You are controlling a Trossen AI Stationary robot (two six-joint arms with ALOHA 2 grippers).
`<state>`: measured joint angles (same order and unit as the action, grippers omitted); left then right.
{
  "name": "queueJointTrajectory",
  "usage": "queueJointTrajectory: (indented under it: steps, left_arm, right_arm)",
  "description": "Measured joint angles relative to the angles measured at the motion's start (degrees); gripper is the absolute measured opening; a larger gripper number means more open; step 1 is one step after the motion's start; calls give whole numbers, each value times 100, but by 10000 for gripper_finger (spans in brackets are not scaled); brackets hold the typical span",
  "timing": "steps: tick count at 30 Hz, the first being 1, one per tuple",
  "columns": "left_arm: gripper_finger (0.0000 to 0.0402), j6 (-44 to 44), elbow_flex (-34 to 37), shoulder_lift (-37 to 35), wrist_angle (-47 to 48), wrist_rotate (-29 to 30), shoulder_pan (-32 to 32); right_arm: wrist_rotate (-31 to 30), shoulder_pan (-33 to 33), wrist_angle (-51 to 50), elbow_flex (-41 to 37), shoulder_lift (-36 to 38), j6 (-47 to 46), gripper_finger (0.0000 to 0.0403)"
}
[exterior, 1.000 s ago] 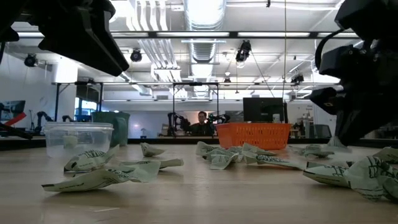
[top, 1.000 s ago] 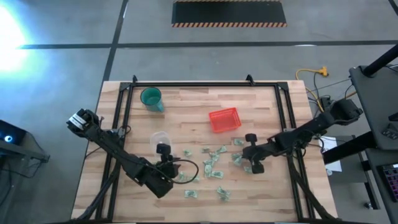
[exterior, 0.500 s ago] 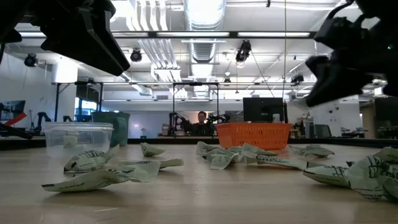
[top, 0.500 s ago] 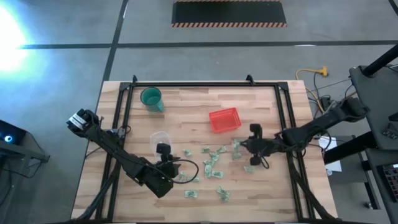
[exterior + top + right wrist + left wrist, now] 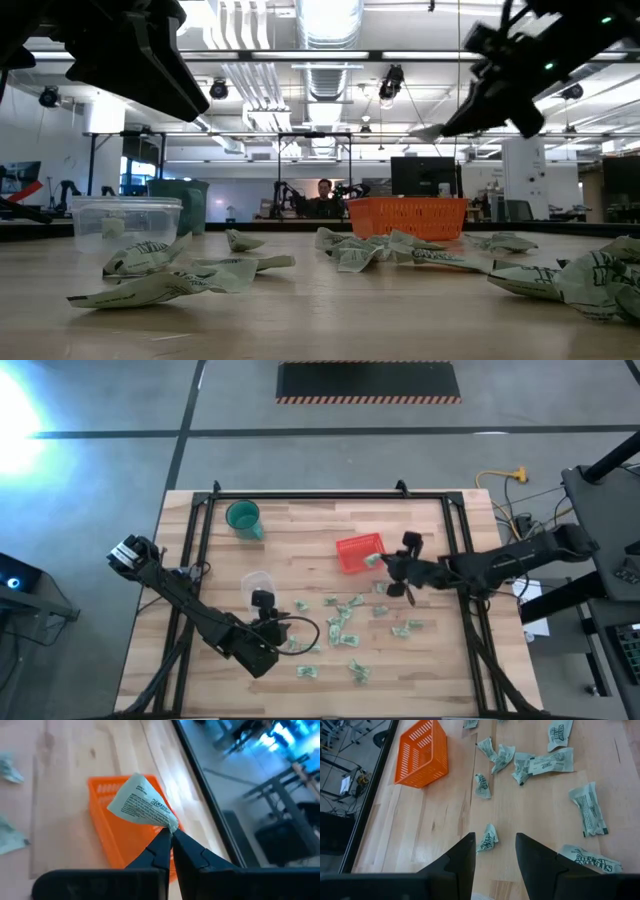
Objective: Pick and place items into bin
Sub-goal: Put the light green stevia packet into the orange bin
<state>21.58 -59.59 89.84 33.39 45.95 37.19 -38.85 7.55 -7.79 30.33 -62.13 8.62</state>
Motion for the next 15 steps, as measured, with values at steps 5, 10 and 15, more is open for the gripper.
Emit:
queueJointTrajectory:
  steps: [5,10,15]
  left_arm:
    - [123,0,0,0,0,19,0]
    - [123,0,0,0,2,92,0]
    - [123,-11,0,0,2,92,0]
  right_arm:
    - [919,-740,105,96,-381,209,8]
    - [1080,-1237,492,122,-722,377,8]
    - [1257,-1494,646,122,-997,498,8]
